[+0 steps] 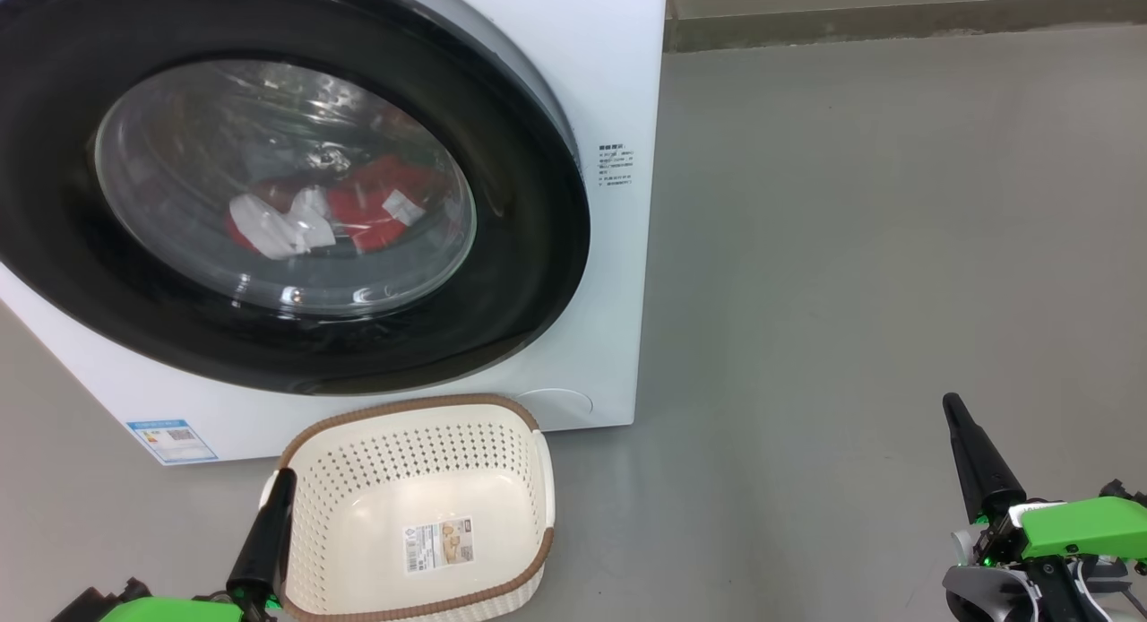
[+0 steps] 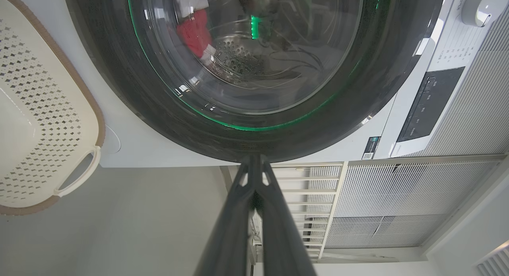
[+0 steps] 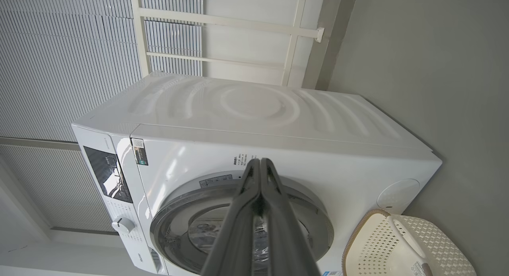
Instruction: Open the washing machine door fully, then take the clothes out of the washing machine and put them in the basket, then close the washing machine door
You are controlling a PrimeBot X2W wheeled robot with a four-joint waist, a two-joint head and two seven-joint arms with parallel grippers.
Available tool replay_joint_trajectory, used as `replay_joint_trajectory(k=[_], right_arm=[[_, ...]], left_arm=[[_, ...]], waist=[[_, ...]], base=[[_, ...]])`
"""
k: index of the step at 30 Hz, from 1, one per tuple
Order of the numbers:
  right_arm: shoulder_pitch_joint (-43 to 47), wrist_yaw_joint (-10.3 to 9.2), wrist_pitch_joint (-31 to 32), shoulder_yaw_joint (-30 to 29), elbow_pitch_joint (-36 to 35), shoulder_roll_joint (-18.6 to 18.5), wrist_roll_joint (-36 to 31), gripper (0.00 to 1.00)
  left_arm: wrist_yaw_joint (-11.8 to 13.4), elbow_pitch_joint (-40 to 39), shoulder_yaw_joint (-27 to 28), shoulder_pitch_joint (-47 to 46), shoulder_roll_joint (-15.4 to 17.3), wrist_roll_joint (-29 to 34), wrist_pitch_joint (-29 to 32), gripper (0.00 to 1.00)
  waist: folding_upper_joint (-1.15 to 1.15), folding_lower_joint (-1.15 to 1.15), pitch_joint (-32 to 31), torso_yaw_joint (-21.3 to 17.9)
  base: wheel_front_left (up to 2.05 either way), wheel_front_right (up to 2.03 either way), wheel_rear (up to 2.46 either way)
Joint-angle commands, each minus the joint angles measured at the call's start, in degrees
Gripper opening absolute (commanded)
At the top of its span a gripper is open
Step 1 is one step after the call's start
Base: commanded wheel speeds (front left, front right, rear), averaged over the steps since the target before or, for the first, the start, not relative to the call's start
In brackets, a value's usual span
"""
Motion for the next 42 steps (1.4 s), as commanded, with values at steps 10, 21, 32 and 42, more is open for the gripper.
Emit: replay_joint_trajectory(k=[10,21,32,42], right_arm=[[0.73,0.00,-0.56,0.57,1.16,0.49,-0.12,1.00],[1.53,0.00,-2.43,1.71,0.67,0.05,-5.66,1.00],[2.02,0.00,-4.28,2.81,0.86,-0.02,-14.61,1.00],[2.31,0.01,-5.80,3.85,0.65,-0.14,-21.37,1.00]], left_arm=[[0.01,0.84,-0.24,0.91,-0.20,0.23,-0.41,1.00],[-0.02,-0.29,-1.03,1.68,0.98,6.27,-2.40,1.00],[-0.06,-1.84,-0.91,2.37,0.54,15.94,-4.27,1.00],[-0.09,-3.19,-0.98,2.96,0.54,23.71,-5.80,1.00]], waist=[[0.00,0.02,0.06,0.02],[0.00,0.00,0.16,0.13],[0.00,0.00,0.34,0.20],[0.00,0.00,0.53,0.20]], base=[[0.00,0.00,0.00],[0.00,0.00,0.00],[0.00,0.00,0.00],[0.00,0.00,0.00]])
